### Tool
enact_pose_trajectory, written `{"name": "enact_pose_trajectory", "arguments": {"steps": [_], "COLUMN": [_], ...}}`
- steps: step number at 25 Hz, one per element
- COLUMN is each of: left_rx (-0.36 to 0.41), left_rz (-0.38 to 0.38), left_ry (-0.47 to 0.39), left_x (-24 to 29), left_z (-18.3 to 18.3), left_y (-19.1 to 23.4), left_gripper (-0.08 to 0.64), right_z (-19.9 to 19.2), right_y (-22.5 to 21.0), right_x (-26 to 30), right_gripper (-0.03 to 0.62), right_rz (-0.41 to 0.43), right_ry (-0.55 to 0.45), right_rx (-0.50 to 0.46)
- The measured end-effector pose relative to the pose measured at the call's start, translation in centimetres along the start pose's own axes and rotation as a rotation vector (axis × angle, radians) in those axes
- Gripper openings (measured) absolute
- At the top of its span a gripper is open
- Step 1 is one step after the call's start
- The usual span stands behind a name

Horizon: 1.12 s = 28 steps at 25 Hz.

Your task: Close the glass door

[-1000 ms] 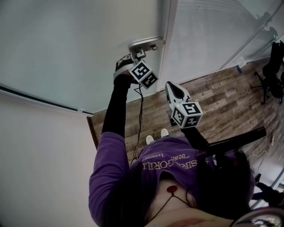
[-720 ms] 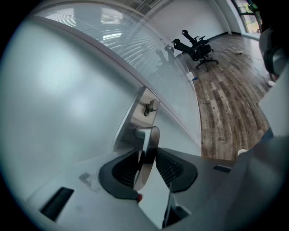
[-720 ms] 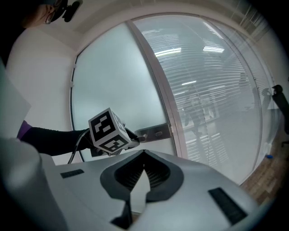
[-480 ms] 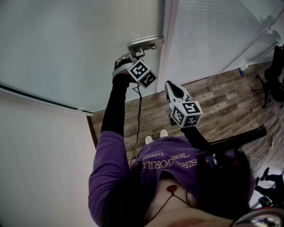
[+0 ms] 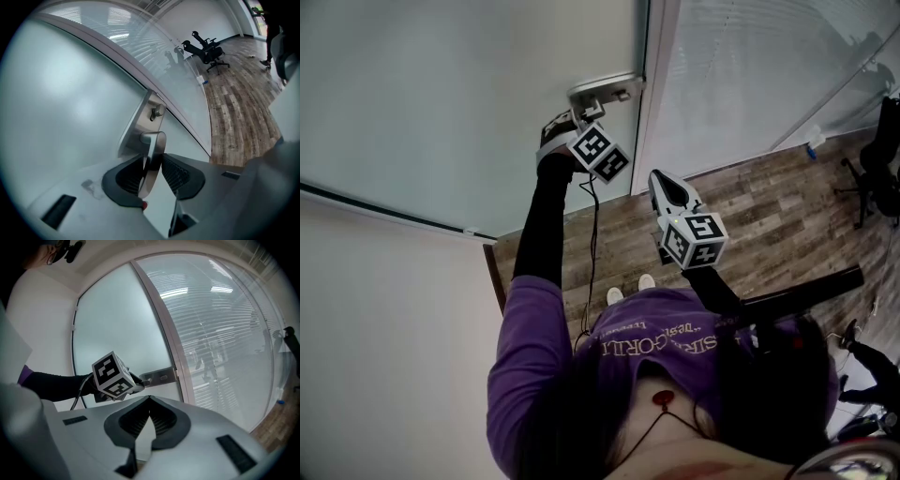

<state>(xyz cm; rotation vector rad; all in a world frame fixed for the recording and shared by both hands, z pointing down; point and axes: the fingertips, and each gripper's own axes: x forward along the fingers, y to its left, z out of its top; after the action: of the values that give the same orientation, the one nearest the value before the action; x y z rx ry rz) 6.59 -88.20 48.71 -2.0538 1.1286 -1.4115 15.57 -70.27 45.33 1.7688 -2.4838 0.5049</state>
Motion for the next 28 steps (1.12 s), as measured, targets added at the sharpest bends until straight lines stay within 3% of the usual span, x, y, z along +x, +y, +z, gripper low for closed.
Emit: {"name": "enact_pose_trajectory", "arguments": {"steps": [6, 12, 28], "left_rx": [-0.055, -0.081, -0.162], "left_rz": [-0.012, 0.029, -0.033], "left_ry": [-0.023, -0.046, -0.057], "left_x": [0.0, 0.1, 1.8], "left_z": [0.2, 0.4, 0.4], "left_y": [-0.2, 0.4, 0.9], "left_gripper": [0.121, 0.138, 0.156], "right_z": [-0.1, 0.7, 1.3], "right_y": [-0.1, -0.3, -1.3], "right_x": [0.2, 0.9, 1.4], "right_gripper": [-0.014, -0.014, -0.014], "right_rz": [0.008, 0.022, 0.011], "right_ry": [-0.001, 0.013, -0.007], "right_rx": [0.0, -0.028, -0.024]}}
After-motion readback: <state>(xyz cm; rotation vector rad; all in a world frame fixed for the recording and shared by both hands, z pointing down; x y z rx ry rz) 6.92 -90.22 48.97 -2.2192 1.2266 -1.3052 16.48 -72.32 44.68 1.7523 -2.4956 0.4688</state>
